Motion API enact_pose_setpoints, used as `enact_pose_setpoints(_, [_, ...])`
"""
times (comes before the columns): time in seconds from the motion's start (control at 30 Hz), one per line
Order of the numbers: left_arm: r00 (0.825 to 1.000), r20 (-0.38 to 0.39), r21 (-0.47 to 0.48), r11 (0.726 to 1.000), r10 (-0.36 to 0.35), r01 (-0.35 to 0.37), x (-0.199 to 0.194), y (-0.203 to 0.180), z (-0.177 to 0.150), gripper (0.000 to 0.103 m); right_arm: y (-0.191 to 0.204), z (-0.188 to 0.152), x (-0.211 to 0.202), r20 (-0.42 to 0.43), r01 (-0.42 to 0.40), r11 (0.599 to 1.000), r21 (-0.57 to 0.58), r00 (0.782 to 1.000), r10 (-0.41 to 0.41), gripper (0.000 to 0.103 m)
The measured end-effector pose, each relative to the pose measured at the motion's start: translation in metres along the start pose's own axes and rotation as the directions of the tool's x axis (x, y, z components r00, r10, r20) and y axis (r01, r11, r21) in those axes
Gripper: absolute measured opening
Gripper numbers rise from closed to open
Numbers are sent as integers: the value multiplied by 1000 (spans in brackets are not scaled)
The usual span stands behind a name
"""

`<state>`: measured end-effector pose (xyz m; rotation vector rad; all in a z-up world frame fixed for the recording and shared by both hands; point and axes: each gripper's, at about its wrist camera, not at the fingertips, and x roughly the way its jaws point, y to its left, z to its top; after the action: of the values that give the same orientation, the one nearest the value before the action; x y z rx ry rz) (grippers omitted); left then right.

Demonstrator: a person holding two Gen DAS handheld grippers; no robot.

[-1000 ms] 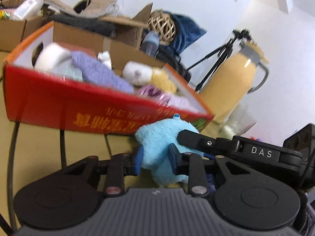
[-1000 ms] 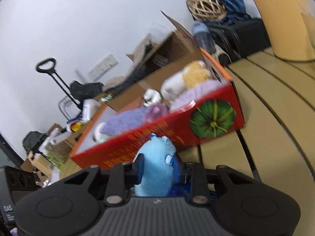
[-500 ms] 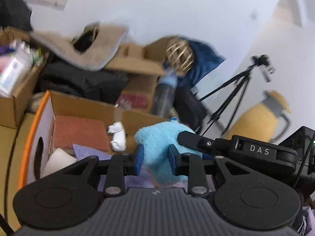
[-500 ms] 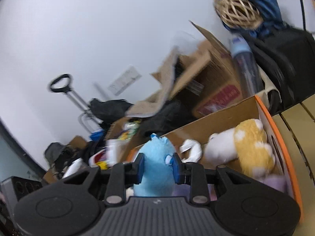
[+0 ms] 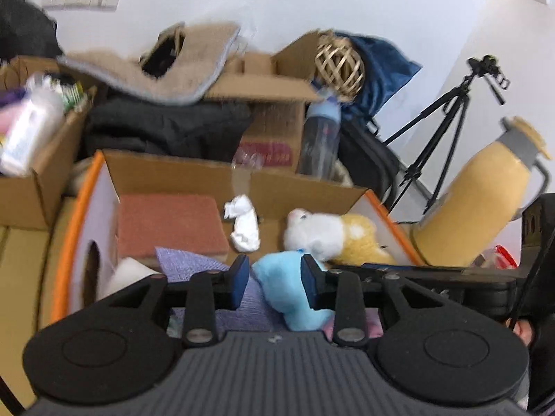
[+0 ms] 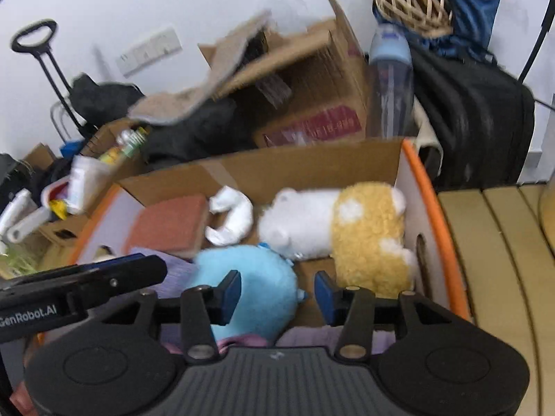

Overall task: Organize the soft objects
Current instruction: 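Carry the blue plush into the box and open both grippers, then withdraw both grippers toward the small blue box on the table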

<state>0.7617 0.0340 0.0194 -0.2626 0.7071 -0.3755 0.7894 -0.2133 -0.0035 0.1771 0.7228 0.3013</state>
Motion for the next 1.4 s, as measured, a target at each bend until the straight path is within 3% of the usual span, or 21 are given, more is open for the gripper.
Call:
enact_pose_setpoints(0.07, [999, 33, 30, 1000, 7, -8, -30, -10, 2, 51, 7, 3, -34, 56, 4, 1000, -26, 998, -3, 47])
enact_pose_setpoints(0.27, [994, 104, 96, 994, 36, -46, -116, -39, -10, 57, 24, -10, -147, 190, 3, 994, -113, 982, 19, 58])
enact_pose_setpoints(0.37, [991, 128, 109, 992, 45, -59, -143, -57, -20, 59, 30, -20, -183, 231, 7, 992, -122, 973, 22, 59])
enact_pose_setpoints(0.47, [983, 173, 126, 988, 65, -87, -174, -73, -47, 62, 34, -43, -214, 261, 2, 991, -136, 965, 33, 61])
enact_pose_setpoints(0.5, [978, 199, 144, 985, 69, -99, -185, -79, -61, 65, 35, -58, -226, 280, 0, 987, -159, 959, 45, 66])
enact_pose_setpoints(0.57, [968, 243, 196, 975, 56, -105, -205, -89, -98, 77, 35, -95, -243, 309, -11, 979, -204, 948, 75, 76])
enact_pose_setpoints(0.73, [967, 234, 219, 964, 98, -151, -229, -103, -185, 77, 33, -199, -251, 253, 9, 978, -209, 966, 45, 76])
enact_pose_setpoints(0.87, [977, 198, 134, 985, 84, -111, -255, -101, -250, 80, 35, -273, -257, 221, 47, 979, -198, 975, -2, 76])
enact_pose_setpoints(0.97, [980, 172, 82, 990, 103, -119, -268, -96, -279, 82, 28, -304, -267, 193, 2, 992, -128, 981, 22, 76])
enact_pose_setpoints(1.17, [970, 198, 79, 984, 141, -159, -276, -99, -278, 89, 20, -309, -277, 235, -16, 998, -66, 971, 31, 76])
enact_pose_setpoints(1.4, [984, 162, 94, 991, 76, -92, -233, -106, -257, 89, 3, -291, -247, 233, -35, 999, 22, 972, 29, 73])
